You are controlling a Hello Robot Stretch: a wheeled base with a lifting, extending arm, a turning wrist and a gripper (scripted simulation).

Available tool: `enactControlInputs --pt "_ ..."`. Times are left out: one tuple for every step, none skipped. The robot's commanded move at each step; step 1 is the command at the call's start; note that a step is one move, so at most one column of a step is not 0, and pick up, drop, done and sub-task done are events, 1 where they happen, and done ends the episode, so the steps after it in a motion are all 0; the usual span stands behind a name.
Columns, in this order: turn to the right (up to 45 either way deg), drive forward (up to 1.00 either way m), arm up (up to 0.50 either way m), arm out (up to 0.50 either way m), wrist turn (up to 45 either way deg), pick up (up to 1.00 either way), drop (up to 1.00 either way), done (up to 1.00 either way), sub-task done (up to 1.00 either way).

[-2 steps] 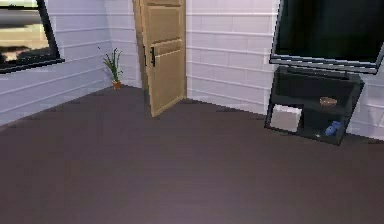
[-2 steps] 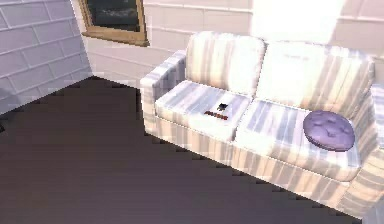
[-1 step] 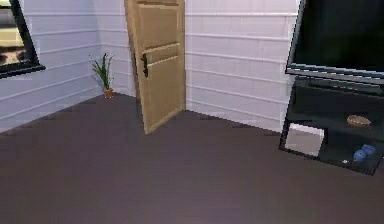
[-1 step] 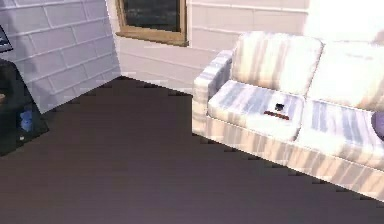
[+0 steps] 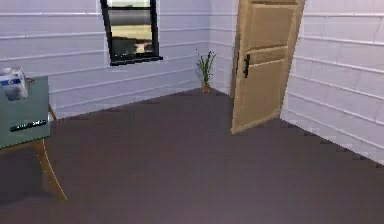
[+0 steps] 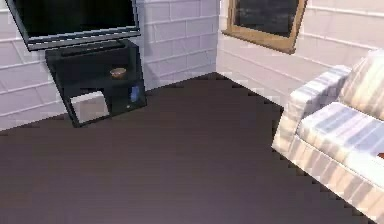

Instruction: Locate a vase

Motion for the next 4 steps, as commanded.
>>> enactControlInputs --pt "0.0 1.00 0.00 0.00 0.0 0.00 0.00 0.00 0.00" --pt "0.0 1.00 0.00 0.00 0.0 0.00 0.00 0.00 0.00" --pt "0.0 0.10 0.00 0.00 0.0 0.00 0.00 0.00 0.00" --pt "6.0 0.00 0.00 0.00 0.0 0.00 0.00 0.00 0.00"
